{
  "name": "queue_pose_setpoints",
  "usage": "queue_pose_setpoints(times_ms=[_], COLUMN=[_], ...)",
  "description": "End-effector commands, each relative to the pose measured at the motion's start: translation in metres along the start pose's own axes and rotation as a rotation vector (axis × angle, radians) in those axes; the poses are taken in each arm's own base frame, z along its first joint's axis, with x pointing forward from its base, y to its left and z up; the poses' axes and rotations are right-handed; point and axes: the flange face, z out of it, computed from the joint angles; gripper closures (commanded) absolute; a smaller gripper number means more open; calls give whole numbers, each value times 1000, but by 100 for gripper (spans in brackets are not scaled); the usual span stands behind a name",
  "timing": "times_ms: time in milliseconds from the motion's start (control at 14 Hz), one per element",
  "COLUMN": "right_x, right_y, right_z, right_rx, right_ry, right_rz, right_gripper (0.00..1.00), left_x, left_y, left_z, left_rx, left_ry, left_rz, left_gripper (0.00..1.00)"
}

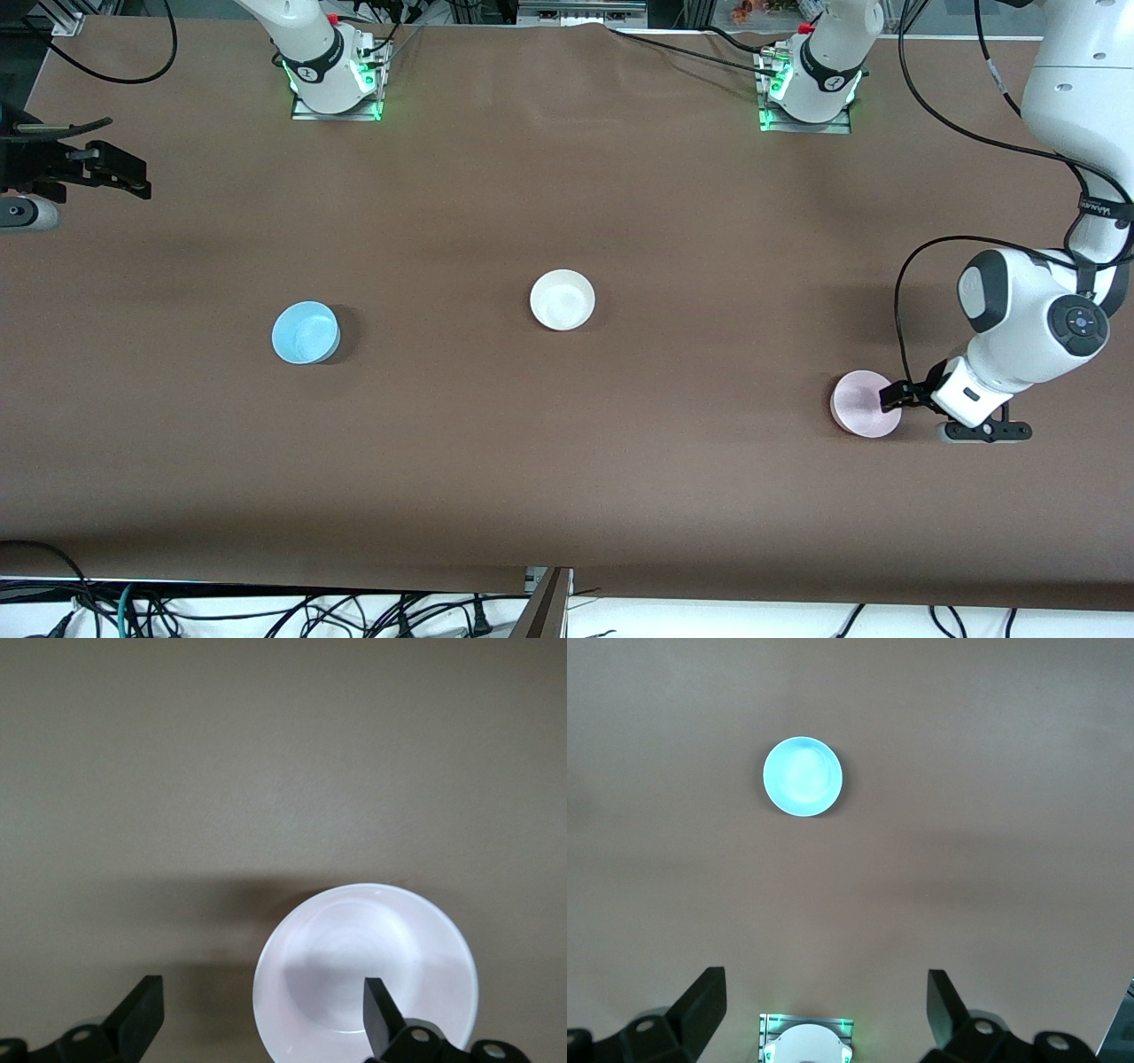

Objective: Stack pink and blue bowls on white bowl
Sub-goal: 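Lower the left gripper onto the pink bowl rim and grasp it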

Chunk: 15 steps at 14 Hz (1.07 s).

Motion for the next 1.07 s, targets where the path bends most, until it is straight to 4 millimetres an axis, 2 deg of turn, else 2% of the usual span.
queue_pose_setpoints(times_ms=[0, 286, 643, 714, 786, 1000], right_x=[2, 2, 2, 2, 2, 6], right_y=[1, 1, 2, 2, 3, 4], right_z=[-2, -2, -1, -1, -1, 4], right_rx=[-12, -9, -10, -10, -10, -6], right_ry=[2, 3, 1, 1, 1, -8], right_rz=[4, 13, 11, 10, 5, 7], right_gripper=[0, 0, 0, 0, 0, 0], left_x=[-6, -8, -12, -14, -14, -11], left_y=[1, 1, 0, 1, 1, 2], left_z=[9, 13, 24, 26, 27, 22], left_rx=[34, 33, 28, 27, 26, 28], left_ry=[18, 14, -3, -9, -10, -3], left_rz=[-10, -13, -19, -19, -19, -17], left_gripper=[5, 27, 79, 92, 100, 100])
